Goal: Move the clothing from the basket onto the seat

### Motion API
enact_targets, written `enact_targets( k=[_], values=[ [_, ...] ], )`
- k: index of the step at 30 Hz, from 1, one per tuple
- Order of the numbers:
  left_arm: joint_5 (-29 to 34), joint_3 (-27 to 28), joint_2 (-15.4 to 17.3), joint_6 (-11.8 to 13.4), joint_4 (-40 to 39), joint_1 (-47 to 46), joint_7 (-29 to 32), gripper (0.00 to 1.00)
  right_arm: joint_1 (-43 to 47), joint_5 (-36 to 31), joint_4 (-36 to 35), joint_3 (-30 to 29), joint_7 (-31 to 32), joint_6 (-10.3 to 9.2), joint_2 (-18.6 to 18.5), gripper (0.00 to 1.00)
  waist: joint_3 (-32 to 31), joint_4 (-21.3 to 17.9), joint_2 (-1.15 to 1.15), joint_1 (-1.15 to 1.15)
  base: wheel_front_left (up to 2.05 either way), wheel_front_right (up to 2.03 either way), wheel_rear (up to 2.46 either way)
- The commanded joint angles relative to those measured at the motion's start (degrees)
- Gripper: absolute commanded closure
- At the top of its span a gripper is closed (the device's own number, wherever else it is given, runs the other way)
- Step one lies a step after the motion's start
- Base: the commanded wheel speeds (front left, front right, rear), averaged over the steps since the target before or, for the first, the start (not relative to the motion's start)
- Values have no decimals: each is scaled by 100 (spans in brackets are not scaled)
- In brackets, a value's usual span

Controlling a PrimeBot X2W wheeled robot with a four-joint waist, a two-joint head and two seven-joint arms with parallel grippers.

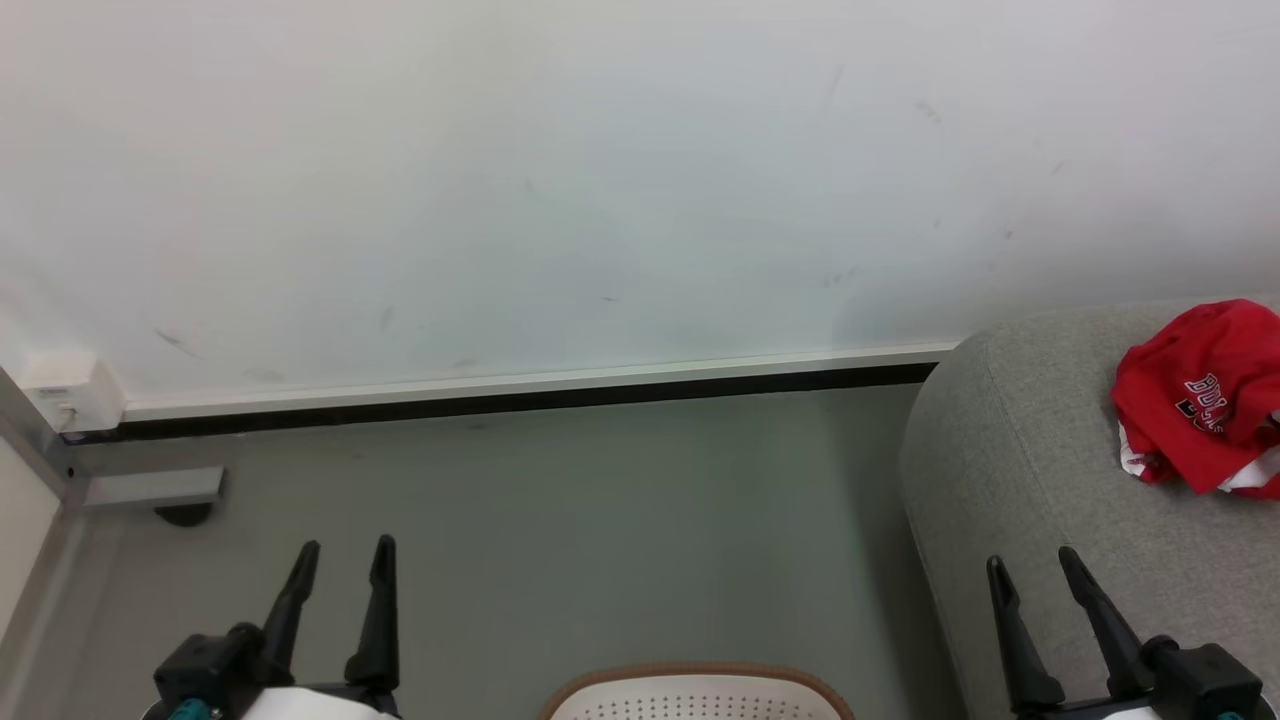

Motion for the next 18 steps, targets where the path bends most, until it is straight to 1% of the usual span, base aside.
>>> enact_targets(
  k=[1,6,9,18],
  values=[
    [161,106,-75,-77,53,86,-2,0,72,-75,56,-3,-34,-14,26,0,10,9,0,1,0,0,0],
    [468,367,-288,-291,108,92,-2,0,28,-130,19,27,-49,-14,133,0,25,-2,0,1,0,0,0],
    [573,462,-371,-374,139,51,-2,0,14,-175,-37,15,-50,-14,146,0,26,-11,0,1,0,0,0],
    [753,644,-522,-524,185,-33,-2,0,-37,-146,-90,-23,-40,-14,162,0,71,-28,0,1,0,0,0]
  ],
)
